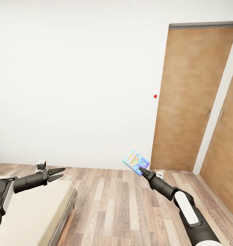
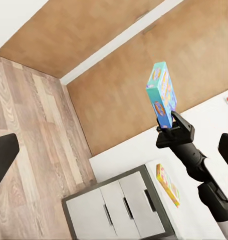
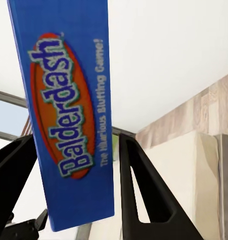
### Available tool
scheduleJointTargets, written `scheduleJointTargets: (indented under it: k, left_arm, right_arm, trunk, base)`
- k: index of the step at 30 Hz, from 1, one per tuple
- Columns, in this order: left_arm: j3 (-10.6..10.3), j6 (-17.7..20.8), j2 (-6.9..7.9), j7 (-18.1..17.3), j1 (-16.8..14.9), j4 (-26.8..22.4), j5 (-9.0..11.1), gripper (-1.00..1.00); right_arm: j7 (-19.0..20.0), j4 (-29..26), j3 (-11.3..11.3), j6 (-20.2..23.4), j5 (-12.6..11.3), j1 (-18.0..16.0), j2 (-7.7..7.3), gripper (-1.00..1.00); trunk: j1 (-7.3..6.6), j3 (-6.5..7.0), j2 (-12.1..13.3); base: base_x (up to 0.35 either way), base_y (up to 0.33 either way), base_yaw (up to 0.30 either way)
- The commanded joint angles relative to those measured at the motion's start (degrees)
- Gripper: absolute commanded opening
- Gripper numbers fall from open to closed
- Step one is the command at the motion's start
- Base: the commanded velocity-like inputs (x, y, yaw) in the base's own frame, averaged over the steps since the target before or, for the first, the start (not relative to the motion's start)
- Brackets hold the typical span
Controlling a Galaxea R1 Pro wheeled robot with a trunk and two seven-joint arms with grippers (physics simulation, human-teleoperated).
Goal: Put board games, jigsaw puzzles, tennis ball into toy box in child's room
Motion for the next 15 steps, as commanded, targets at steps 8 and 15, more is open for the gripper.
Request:
scheduleJointTargets:
  k: [8, 15]
  left_arm:
    - [-0.3, 0.9, 0.02, -0.1, 0.0, 0.0, -0.2, 1.0]
    - [-0.4, 1.0, -0.01, 0.1, 0.0, 0.0, -0.4, 1.0]
  right_arm:
    - [0.1, 0.2, -0.1, 0.4, -0.4, 0.0, 0.12, -1.0]
    - [0.1, 0.5, -0.1, 0.4, -0.3, 0.0, 0.09, -1.0]
  trunk:
    - [0.02, -0.02, 0.0]
    - [0.02, -0.02, 0.0]
  base:
    - [0.0, 0.0, -0.279]
    - [-0.013, 0.001, -0.279]
